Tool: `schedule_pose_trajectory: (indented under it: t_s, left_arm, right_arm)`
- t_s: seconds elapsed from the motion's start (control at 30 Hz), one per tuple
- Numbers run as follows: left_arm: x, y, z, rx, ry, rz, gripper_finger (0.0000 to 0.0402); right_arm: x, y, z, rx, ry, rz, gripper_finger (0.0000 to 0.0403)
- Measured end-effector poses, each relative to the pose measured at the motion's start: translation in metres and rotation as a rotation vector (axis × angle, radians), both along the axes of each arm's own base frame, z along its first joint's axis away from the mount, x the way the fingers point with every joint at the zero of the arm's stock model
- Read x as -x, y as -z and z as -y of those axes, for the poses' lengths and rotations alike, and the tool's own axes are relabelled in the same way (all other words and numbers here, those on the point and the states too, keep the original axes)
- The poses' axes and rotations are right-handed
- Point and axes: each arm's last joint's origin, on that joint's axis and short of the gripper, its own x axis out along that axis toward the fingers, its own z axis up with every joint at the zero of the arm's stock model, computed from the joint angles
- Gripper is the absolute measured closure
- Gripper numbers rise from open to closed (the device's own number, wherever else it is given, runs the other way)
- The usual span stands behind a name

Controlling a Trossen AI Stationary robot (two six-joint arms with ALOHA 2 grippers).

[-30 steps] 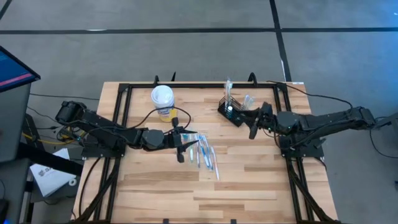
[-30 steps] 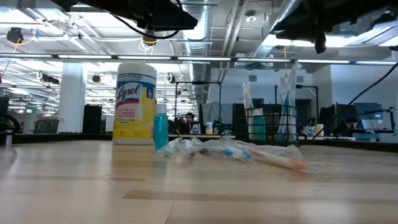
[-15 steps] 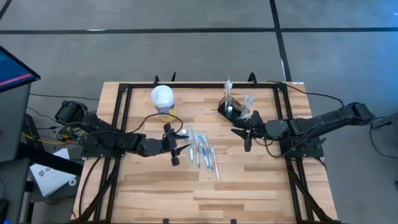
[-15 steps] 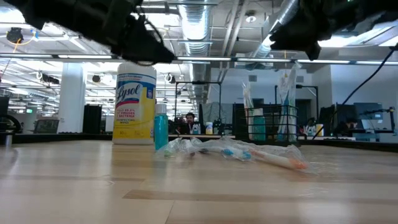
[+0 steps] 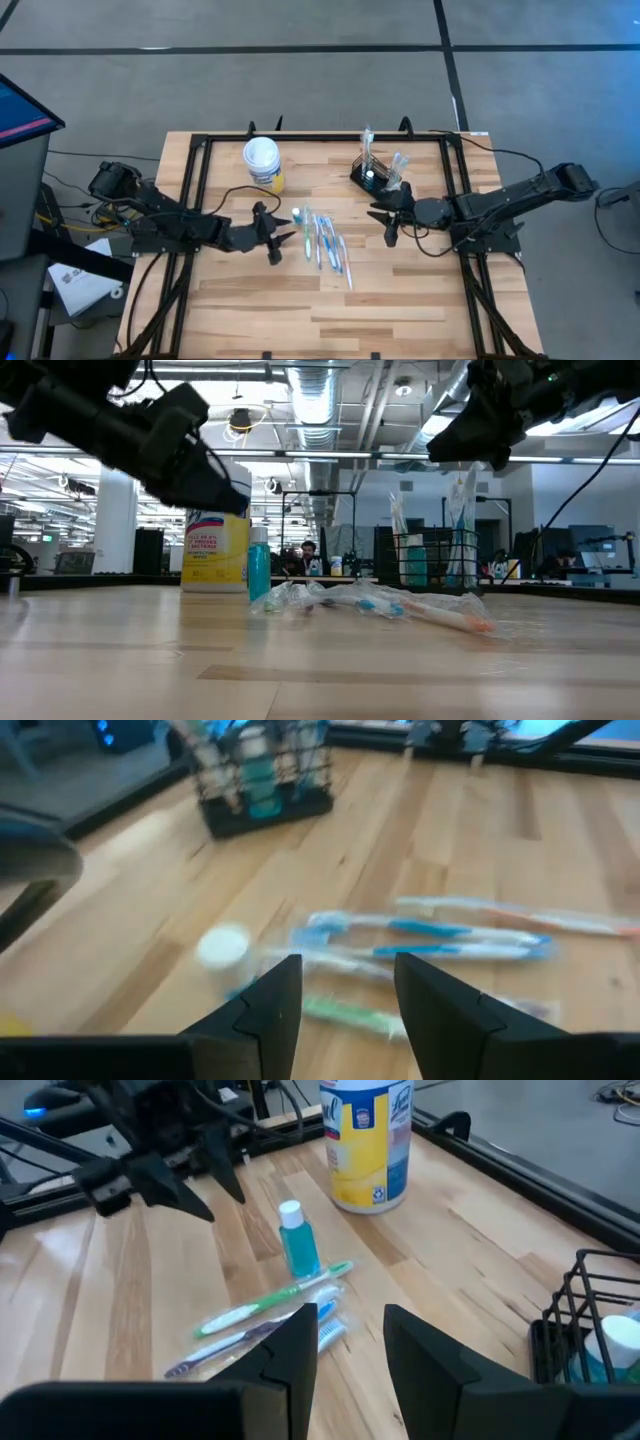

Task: Pick & Place toothbrushing station
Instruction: Put the blue mouthwash into the black wire organizer

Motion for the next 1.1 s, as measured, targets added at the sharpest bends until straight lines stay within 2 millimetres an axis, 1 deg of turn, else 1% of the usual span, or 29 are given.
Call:
schedule_pose_trajectory:
  t_s: [0.2,0.53,0.67,0.87,1.1]
  left_arm:
    - [0.014,0.016,-0.007,0.011,-0.106,-0.013,0.0247]
    - [0.02,0.023,-0.01,0.064,-0.149,-0.003,0.0243]
    - [0.017,0.033,-0.009,0.079,-0.165,-0.015,0.0229]
    - [0.007,0.056,-0.006,0.054,-0.205,-0.017,0.0208]
    - [-0.01,0.064,-0.003,-0.009,-0.266,-0.011,0.0208]
  right_arm:
    - [0.001,-0.002,0.001,0.008,0.01,0.011,0.0294]
    - [0.001,-0.001,0.001,0.01,0.011,0.006,0.0294]
    - [0.001,-0.001,0.001,0.01,0.011,0.006,0.0294]
    - [0.001,-0.001,0.001,0.012,0.01,0.005,0.0294]
    - [0.001,-0.001,0.001,0.012,0.01,0.004,0.0294]
